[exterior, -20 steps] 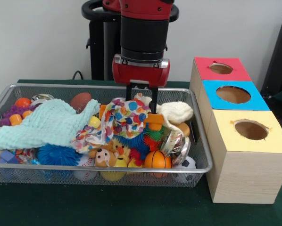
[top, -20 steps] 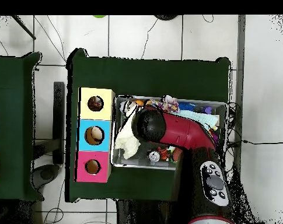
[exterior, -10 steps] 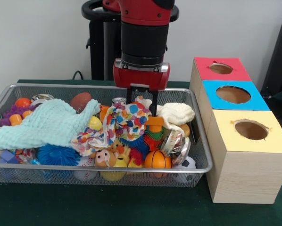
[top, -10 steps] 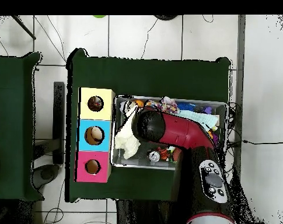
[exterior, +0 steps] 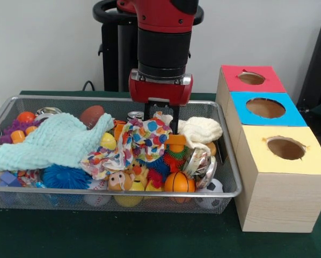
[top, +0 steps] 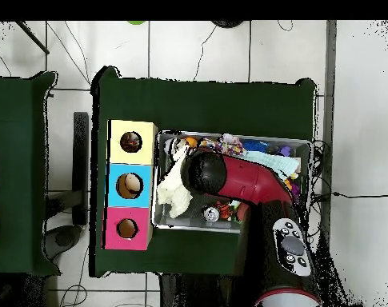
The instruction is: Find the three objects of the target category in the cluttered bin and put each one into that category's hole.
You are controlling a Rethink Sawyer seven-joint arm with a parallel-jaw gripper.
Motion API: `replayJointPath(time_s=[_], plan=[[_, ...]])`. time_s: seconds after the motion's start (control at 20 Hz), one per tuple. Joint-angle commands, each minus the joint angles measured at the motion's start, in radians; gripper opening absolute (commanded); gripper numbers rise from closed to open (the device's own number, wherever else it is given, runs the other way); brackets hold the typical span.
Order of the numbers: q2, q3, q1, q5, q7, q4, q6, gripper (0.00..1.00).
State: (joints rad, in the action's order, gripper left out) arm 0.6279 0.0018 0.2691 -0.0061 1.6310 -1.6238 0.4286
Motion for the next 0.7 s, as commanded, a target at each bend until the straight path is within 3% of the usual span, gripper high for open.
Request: replayJointPath(time_s=[0.05, 0.2, 0.25, 0.7], plan=[[-0.017, 0.027, 0.018, 0.030, 0.150, 0.030, 0.039, 0.00], [0.000, 0.023, 0.027, 0.004, 0.128, -0.024, 0.025, 0.00], [0.006, 0.015, 0.026, -0.001, 0.130, -0.039, 0.023, 1.00], [0.040, -0.017, 0.032, 0.013, 0.178, -0.180, 0.008, 1.00]])
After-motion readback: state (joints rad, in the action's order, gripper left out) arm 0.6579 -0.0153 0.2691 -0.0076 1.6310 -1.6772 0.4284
